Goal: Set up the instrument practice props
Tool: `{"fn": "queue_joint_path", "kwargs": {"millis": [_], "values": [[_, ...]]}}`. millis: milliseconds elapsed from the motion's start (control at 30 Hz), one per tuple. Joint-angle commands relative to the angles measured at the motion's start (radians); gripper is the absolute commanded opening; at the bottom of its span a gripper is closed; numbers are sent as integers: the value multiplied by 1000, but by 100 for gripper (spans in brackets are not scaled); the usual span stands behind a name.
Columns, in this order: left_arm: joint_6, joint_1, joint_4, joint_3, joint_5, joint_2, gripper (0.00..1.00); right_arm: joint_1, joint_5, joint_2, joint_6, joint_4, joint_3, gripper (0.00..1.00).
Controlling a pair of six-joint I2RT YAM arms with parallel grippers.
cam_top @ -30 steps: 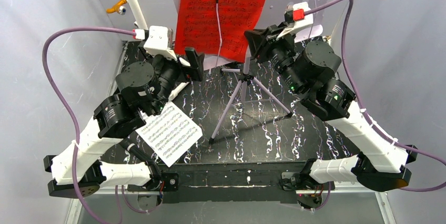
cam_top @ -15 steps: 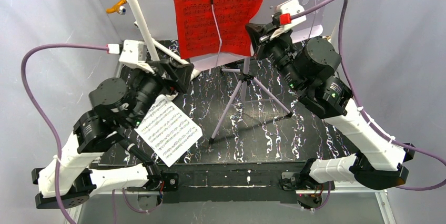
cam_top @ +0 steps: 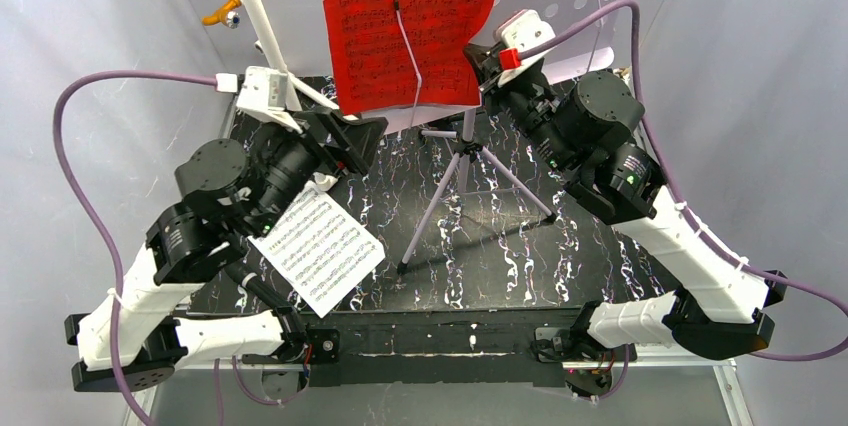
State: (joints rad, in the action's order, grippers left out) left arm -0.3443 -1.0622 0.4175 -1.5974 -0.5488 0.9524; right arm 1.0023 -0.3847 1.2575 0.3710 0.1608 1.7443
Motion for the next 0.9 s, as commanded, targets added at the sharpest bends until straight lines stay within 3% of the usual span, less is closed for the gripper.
{"fn": "queue_joint_path", "kwargs": {"millis": [0,100,433,633,867], "values": [[-2,4,-23,-12,2,22,83,-5,35,-22,101,-11,29,1],[28,4,-27,-15,-31,37,88,-8,11,-17,134,-4,34,1],[33,4,-5,12,-76,33,90,-22,-85,-4,179,-11,69,1],[21,4,-19,32,-72,15,92,-23,-26,-30,145,-29,27,1],[-1,4,-8,25,-42,19,93,-28,-67,-7,138,-61,36,1]]}}
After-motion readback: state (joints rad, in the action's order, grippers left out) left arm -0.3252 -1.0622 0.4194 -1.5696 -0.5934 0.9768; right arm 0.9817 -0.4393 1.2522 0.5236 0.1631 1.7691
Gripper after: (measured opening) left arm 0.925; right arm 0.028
